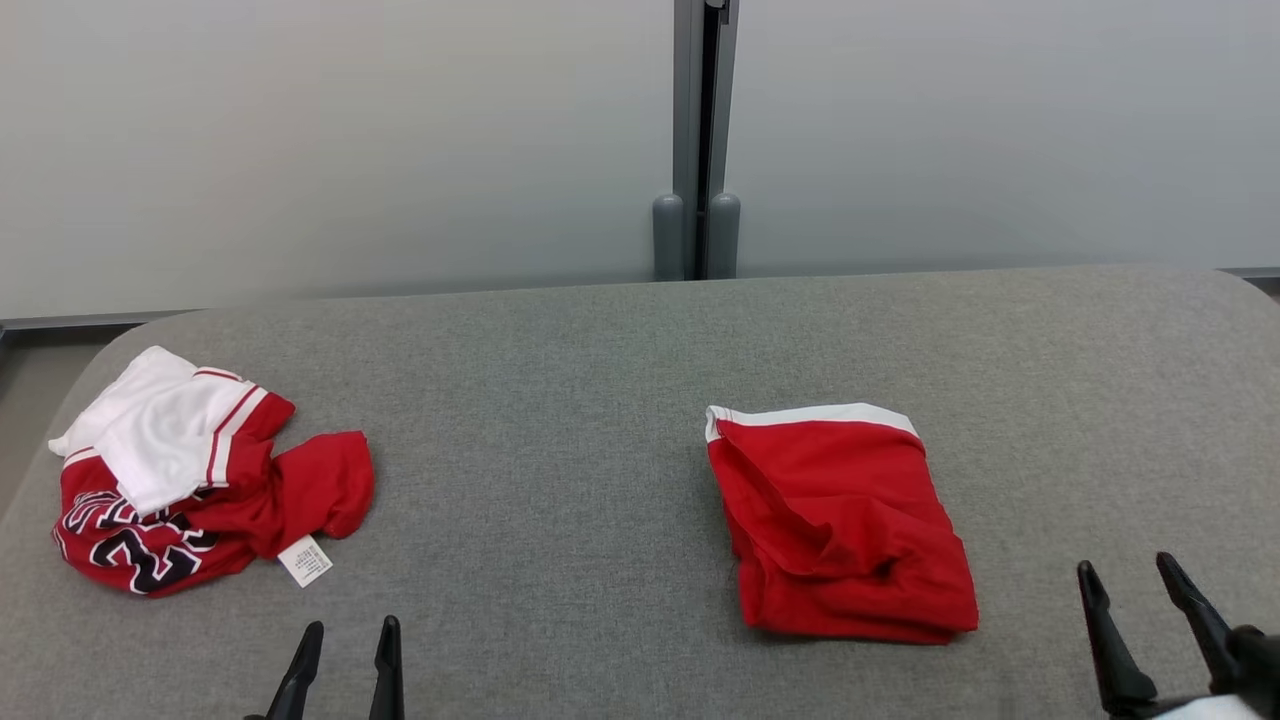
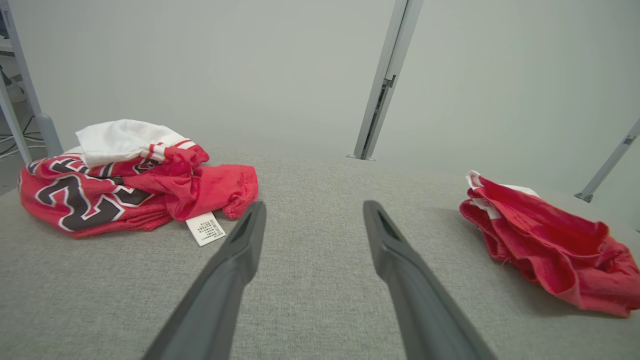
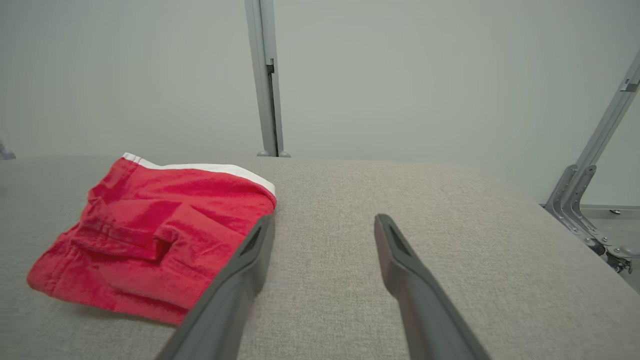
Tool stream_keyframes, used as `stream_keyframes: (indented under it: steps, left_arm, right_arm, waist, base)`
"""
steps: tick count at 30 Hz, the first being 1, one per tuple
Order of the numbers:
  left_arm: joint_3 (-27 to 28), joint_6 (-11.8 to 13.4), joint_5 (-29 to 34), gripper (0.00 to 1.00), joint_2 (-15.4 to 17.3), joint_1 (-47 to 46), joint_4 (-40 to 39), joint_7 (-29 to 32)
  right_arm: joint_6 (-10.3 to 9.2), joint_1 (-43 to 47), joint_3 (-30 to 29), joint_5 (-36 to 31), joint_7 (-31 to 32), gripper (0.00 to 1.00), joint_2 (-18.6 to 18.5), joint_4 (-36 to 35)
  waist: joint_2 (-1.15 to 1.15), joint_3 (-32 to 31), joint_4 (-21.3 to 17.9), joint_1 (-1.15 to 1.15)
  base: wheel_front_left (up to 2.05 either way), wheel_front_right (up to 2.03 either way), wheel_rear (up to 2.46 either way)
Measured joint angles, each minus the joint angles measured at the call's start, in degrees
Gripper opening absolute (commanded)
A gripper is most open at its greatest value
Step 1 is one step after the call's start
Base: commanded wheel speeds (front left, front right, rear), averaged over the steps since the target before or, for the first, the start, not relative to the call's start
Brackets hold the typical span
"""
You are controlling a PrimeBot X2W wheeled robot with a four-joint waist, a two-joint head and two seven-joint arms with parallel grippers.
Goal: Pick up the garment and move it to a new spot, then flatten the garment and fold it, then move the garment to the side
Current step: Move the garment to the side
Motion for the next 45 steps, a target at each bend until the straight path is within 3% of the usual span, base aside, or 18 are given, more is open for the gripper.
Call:
stream_keyframes:
  steps: [3, 4, 6, 7, 10, 15, 20, 29, 39, 42, 45]
  left_arm:
    - [0.18, -0.65, 0.85, 1.00, -0.45, -0.70, 0.20, 0.00]
    - [0.11, -0.90, 1.01, 1.00, -0.52, -1.15, 0.29, 0.00]
    - [-0.36, -1.22, 1.34, 1.00, -0.62, -2.27, 0.44, 0.00]
    - [-0.67, -1.44, 1.46, 1.00, -0.74, -2.92, 0.47, 0.00]
    - [-1.15, -1.70, 1.72, 1.00, -0.80, -4.51, 0.52, 0.00]
    - [-2.76, -1.89, 1.33, 1.00, -0.87, -6.73, 1.45, 0.00]
    - [-3.16, -1.24, 0.60, 1.00, -0.89, -7.40, 1.44, 0.00]
    - [-2.22, -0.63, 0.27, 1.00, -0.92, -6.27, 1.16, 0.00]
    - [-2.13, -0.54, 0.12, 1.00, -0.91, -6.10, 1.64, -0.01]
    - [-1.70, -0.52, -0.30, 1.00, -0.93, -4.93, 1.54, 0.00]
    - [-0.94, 0.03, -0.35, 1.00, -0.90, -3.69, 0.42, -0.01]
  right_arm:
    - [0.00, -4.46, 4.19, 0.55, -0.08, 1.00, -0.74, 1.46]
    - [0.00, -6.47, 5.71, 0.69, 0.09, 0.88, -1.22, 2.52]
    - [0.01, -11.11, 8.94, 0.80, 1.23, 0.08, -2.18, 4.67]
    - [0.01, -13.65, 9.96, 1.37, 1.69, 0.00, -2.23, 5.93]
    - [0.01, -18.52, 12.07, 1.46, 2.86, 0.00, -2.40, 9.22]
    - [0.01, -26.52, 16.99, 1.53, 4.08, 0.00, -1.46, 21.40]
    - [0.01, -27.17, 20.89, 3.04, 2.19, 0.00, -0.24, 24.59]
    - [0.01, -22.44, 36.44, 8.89, 0.15, 0.00, -0.69, 19.64]
    - [0.01, -23.87, 46.80, 11.78, -0.01, 0.00, 1.52, 20.26]
    - [0.01, -22.42, 45.91, 12.27, -0.07, 0.00, 1.11, 16.55]
    - [0.01, -18.95, 40.30, 11.70, -0.08, 0.00, -0.55, 10.78]
  waist:
    - [0.00, 0.99, 0.24, 0.00]
    - [0.00, 1.40, 0.39, 0.00]
    - [0.00, 2.32, 0.81, 0.00]
    - [0.00, 2.94, 1.02, 0.00]
    - [0.00, 4.30, 1.55, 0.00]
    - [0.00, 7.18, 3.85, 0.00]
    - [0.00, 7.71, 5.36, 0.00]
    - [0.00, 6.61, 3.60, 0.00]
    - [0.00, 4.98, 0.95, 0.00]
    - [0.00, 3.46, 0.35, 0.00]
    - [0.00, 1.91, -0.23, 0.00]
  base:
    - [0.00, 0.00, 0.00]
    - [0.00, 0.00, 0.00]
    - [0.00, 0.00, 0.00]
    - [0.00, 0.00, 0.00]
    - [0.00, 0.00, 0.00]
    - [0.00, 0.00, 0.00]
    - [0.00, 0.00, 0.00]
    - [0.00, 0.00, 0.00]
    - [0.00, 0.00, 0.00]
    - [0.00, 0.00, 0.00]
    - [0.00, 0.00, 0.00]
